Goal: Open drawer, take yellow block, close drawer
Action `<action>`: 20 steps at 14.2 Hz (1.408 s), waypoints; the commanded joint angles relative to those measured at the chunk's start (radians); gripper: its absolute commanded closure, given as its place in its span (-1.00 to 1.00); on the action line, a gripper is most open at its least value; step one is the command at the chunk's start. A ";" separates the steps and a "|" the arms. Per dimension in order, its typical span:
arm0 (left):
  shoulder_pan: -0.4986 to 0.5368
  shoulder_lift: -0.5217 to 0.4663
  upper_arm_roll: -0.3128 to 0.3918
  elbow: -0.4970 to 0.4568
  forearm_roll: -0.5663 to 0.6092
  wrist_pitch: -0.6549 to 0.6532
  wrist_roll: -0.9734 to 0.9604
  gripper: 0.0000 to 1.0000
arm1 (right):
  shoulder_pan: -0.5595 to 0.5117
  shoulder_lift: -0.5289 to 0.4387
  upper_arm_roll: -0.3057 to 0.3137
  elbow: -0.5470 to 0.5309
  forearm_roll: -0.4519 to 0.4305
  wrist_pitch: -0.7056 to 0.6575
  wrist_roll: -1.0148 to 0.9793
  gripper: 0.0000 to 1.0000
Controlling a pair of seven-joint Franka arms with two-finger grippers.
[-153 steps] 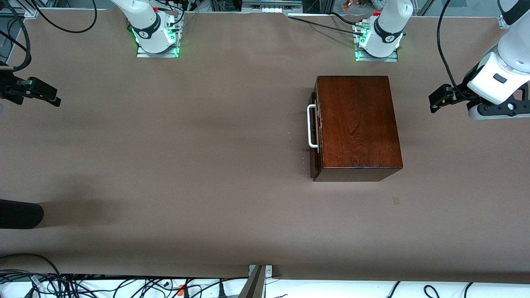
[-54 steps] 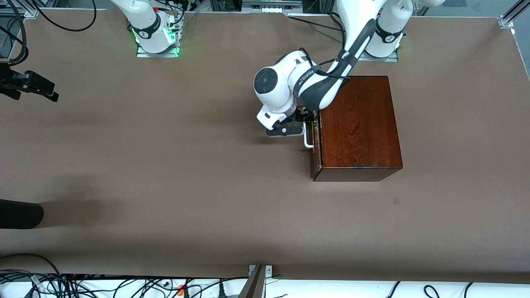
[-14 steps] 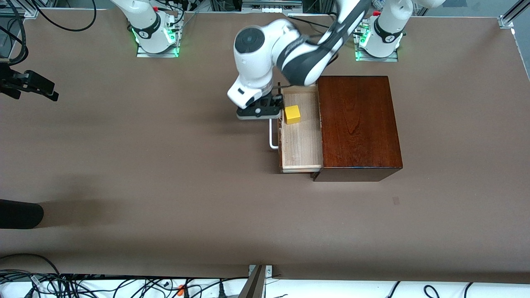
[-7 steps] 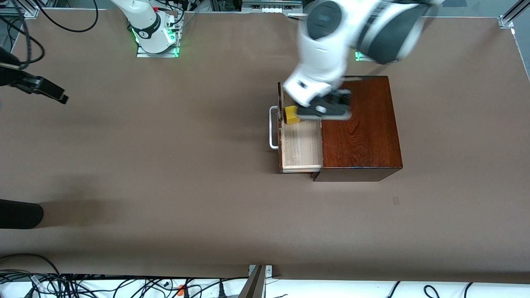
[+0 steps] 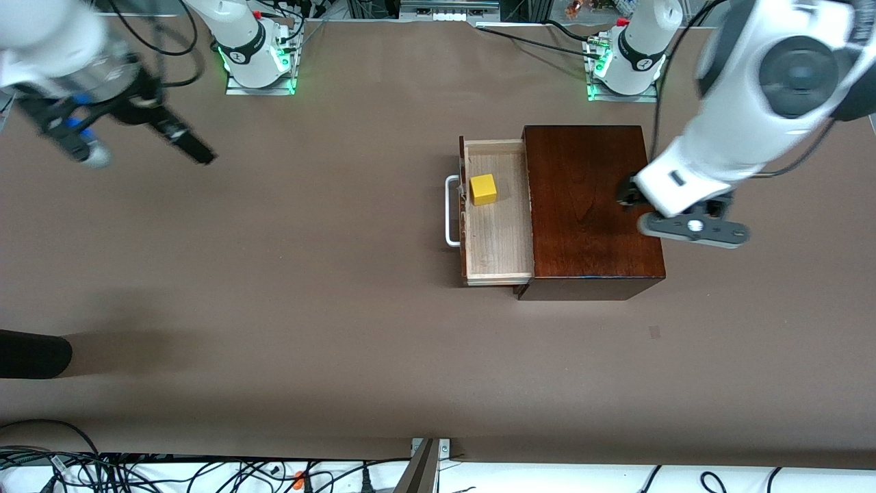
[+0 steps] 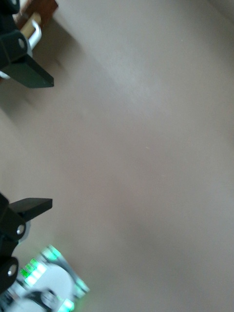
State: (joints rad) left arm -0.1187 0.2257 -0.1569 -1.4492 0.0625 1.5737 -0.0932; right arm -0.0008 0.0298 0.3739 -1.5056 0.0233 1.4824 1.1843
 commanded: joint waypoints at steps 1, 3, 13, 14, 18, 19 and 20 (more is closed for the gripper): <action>0.082 -0.126 -0.015 -0.173 -0.046 0.075 0.061 -1.00 | 0.017 0.015 0.123 0.015 0.001 0.045 0.356 -1.00; 0.091 -0.213 -0.015 -0.281 -0.046 0.138 0.090 -1.00 | 0.106 0.050 0.143 0.013 -0.003 0.120 0.594 -1.00; 0.220 -0.255 0.008 -0.327 -0.130 -0.020 0.264 -1.00 | 0.455 0.286 0.140 0.019 -0.086 0.459 1.268 -1.00; 0.206 -0.247 0.026 -0.298 -0.091 -0.020 0.259 -1.00 | 0.468 0.317 0.140 0.019 -0.094 0.485 1.273 -1.00; 0.012 -0.164 0.244 -0.182 -0.043 -0.024 0.259 -1.00 | 0.519 0.444 0.134 0.021 -0.187 0.587 1.324 -1.00; 0.010 -0.166 0.243 -0.181 -0.041 -0.024 0.257 -1.00 | 0.527 0.473 0.134 0.028 -0.209 0.613 1.333 -1.00; 0.011 -0.164 0.243 -0.181 -0.040 -0.021 0.257 -1.00 | 0.538 0.510 0.134 0.053 -0.230 0.618 1.335 -1.00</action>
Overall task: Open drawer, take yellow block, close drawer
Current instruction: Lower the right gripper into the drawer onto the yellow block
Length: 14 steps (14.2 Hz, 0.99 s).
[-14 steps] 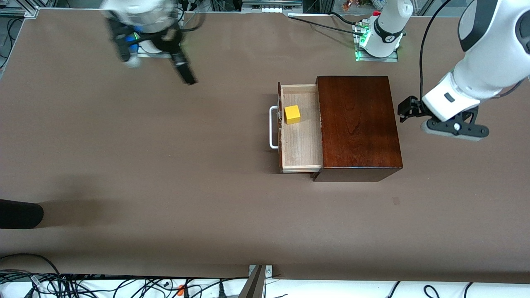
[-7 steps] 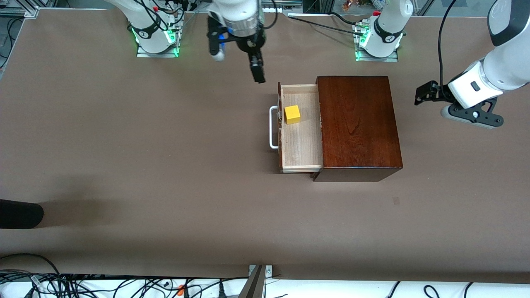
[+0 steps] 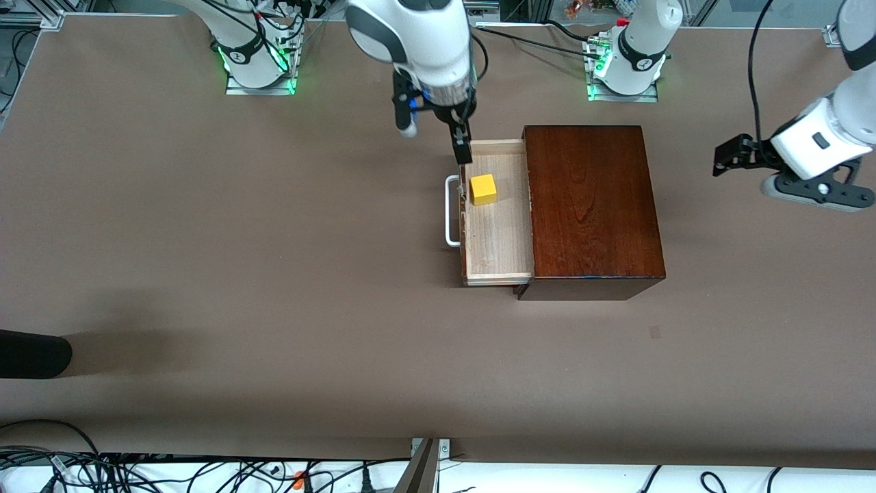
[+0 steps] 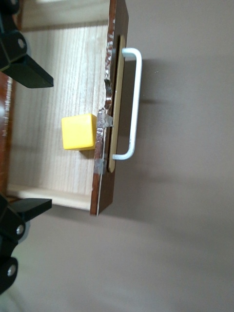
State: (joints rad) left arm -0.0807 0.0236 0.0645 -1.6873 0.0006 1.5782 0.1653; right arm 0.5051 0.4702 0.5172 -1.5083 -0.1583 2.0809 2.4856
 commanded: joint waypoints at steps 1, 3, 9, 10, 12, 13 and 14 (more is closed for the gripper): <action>-0.019 0.039 0.021 0.057 0.022 -0.024 0.000 -1.00 | 0.044 0.108 -0.014 0.087 -0.075 0.019 0.044 -1.00; -0.017 0.039 0.023 0.054 0.021 -0.024 0.000 -1.00 | 0.085 0.169 -0.035 0.137 -0.124 0.021 0.082 -1.00; -0.017 0.039 0.024 0.054 0.022 -0.024 0.000 -1.00 | 0.156 0.235 -0.111 0.158 -0.139 0.047 0.084 -1.00; -0.019 0.041 0.024 0.055 0.022 -0.024 0.000 -1.00 | 0.156 0.240 -0.112 0.158 -0.141 0.051 0.084 -1.00; -0.019 0.041 0.023 0.058 0.022 -0.024 0.000 -1.00 | 0.158 0.246 -0.126 0.158 -0.139 0.071 0.084 -1.00; -0.019 0.041 0.023 0.060 0.022 -0.024 0.002 -1.00 | 0.156 0.248 -0.128 0.158 -0.141 0.085 0.084 -1.00; -0.019 0.041 0.024 0.060 0.022 -0.024 0.003 -1.00 | 0.158 0.254 -0.137 0.158 -0.139 0.100 0.084 -1.00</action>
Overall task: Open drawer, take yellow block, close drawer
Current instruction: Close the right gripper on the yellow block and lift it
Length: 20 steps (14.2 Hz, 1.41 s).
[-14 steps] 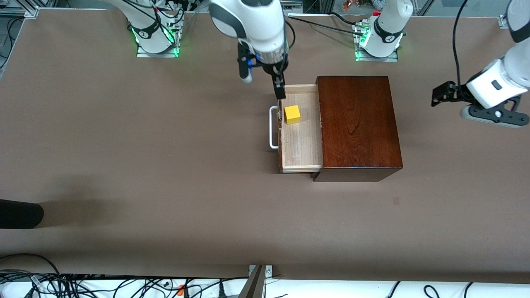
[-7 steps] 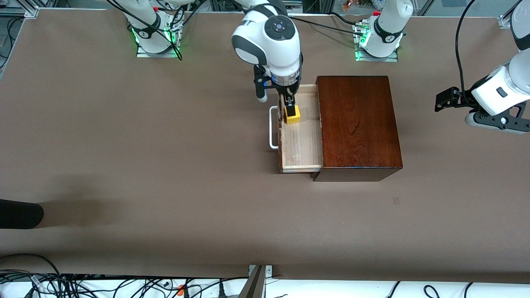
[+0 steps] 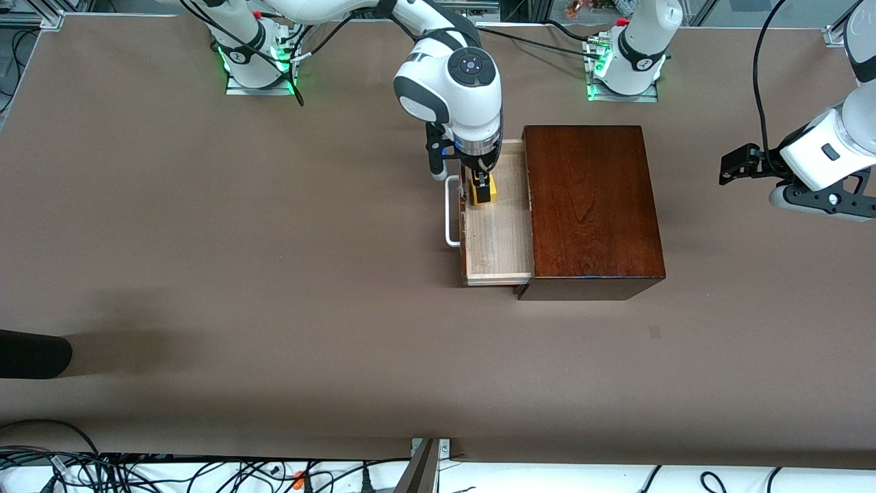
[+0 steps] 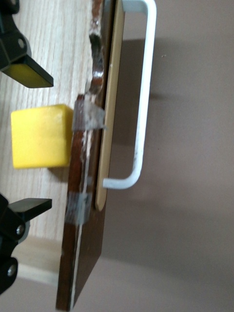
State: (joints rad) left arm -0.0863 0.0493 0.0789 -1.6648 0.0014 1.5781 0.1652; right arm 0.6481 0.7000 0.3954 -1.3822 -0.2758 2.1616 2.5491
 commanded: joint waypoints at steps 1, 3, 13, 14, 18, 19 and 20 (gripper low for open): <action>-0.013 0.015 0.010 0.037 0.022 -0.024 0.005 -1.00 | 0.019 0.033 -0.015 0.032 -0.023 0.021 0.020 -1.00; -0.013 0.015 0.009 0.039 0.023 -0.027 0.003 -1.00 | 0.038 0.047 -0.029 0.032 -0.022 0.024 0.022 -1.00; -0.019 0.017 0.005 0.042 0.026 -0.023 0.000 -1.00 | 0.044 0.033 -0.003 0.236 0.016 -0.187 0.016 1.00; -0.021 0.017 0.005 0.042 0.026 -0.023 0.000 -1.00 | 0.041 0.033 0.013 0.292 0.033 -0.250 0.014 1.00; -0.023 0.015 0.005 0.042 0.026 -0.023 0.000 -1.00 | -0.025 -0.046 0.013 0.347 0.098 -0.388 -0.158 1.00; -0.023 0.015 0.005 0.042 0.026 -0.023 0.000 -1.00 | -0.062 -0.068 0.011 0.345 0.119 -0.435 -0.255 1.00; -0.023 0.017 0.005 0.042 0.035 -0.023 0.002 -1.00 | -0.100 -0.086 0.011 0.345 0.134 -0.501 -0.380 1.00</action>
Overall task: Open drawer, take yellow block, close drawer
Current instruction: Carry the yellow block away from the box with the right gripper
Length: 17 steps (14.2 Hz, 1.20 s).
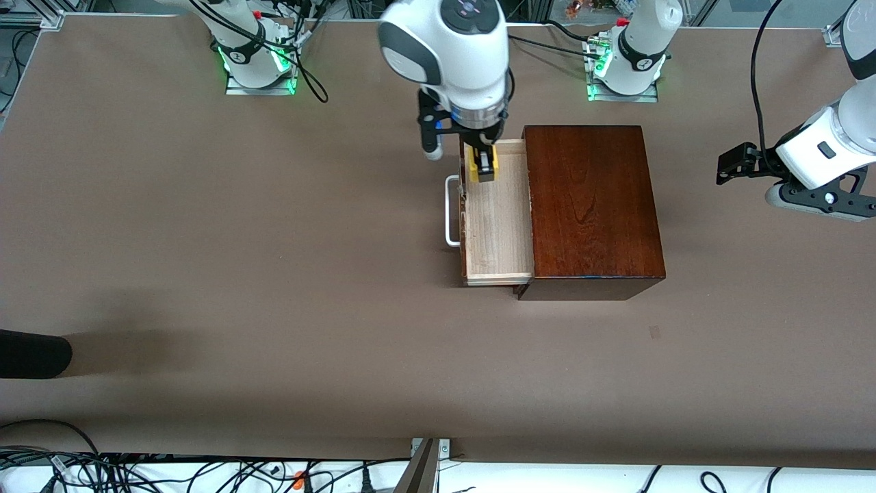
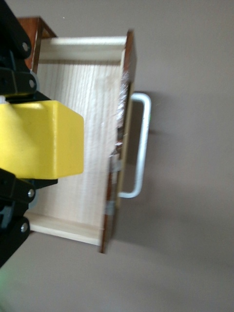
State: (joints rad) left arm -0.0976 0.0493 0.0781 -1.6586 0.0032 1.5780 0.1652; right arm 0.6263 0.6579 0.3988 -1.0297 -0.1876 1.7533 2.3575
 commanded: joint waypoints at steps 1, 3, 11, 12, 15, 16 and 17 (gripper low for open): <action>-0.011 0.015 0.006 0.036 0.044 -0.023 0.002 -1.00 | -0.120 -0.066 0.005 -0.007 0.053 -0.154 -0.334 1.00; -0.014 0.015 0.005 0.037 0.044 -0.023 0.000 -1.00 | -0.215 -0.102 0.003 -0.019 0.054 -0.254 -0.595 1.00; -0.024 0.023 -0.009 0.057 0.046 -0.026 -0.021 -1.00 | -0.608 -0.397 -0.062 -0.347 0.107 -0.304 -1.573 1.00; -0.024 0.024 -0.012 0.068 0.046 -0.029 -0.033 -1.00 | -0.612 -0.415 -0.125 -0.378 0.144 -0.290 -1.674 1.00; -0.024 0.026 -0.011 0.068 0.044 -0.029 -0.039 -1.00 | -0.612 -0.434 -0.260 -0.495 0.165 -0.157 -1.939 1.00; -0.022 0.030 -0.009 0.069 0.044 -0.029 -0.039 -1.00 | -0.614 -0.422 -0.293 -0.530 0.165 -0.081 -2.013 1.00; -0.022 0.030 -0.009 0.071 0.044 -0.029 -0.041 -1.00 | -0.614 -0.397 -0.310 -0.558 0.165 -0.002 -2.056 1.00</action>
State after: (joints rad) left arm -0.1160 0.0512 0.0667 -1.6380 0.0253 1.5779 0.1374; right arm 0.0129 0.2661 0.1209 -1.4830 -0.0412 1.6201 0.4044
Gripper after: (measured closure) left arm 0.000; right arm 0.445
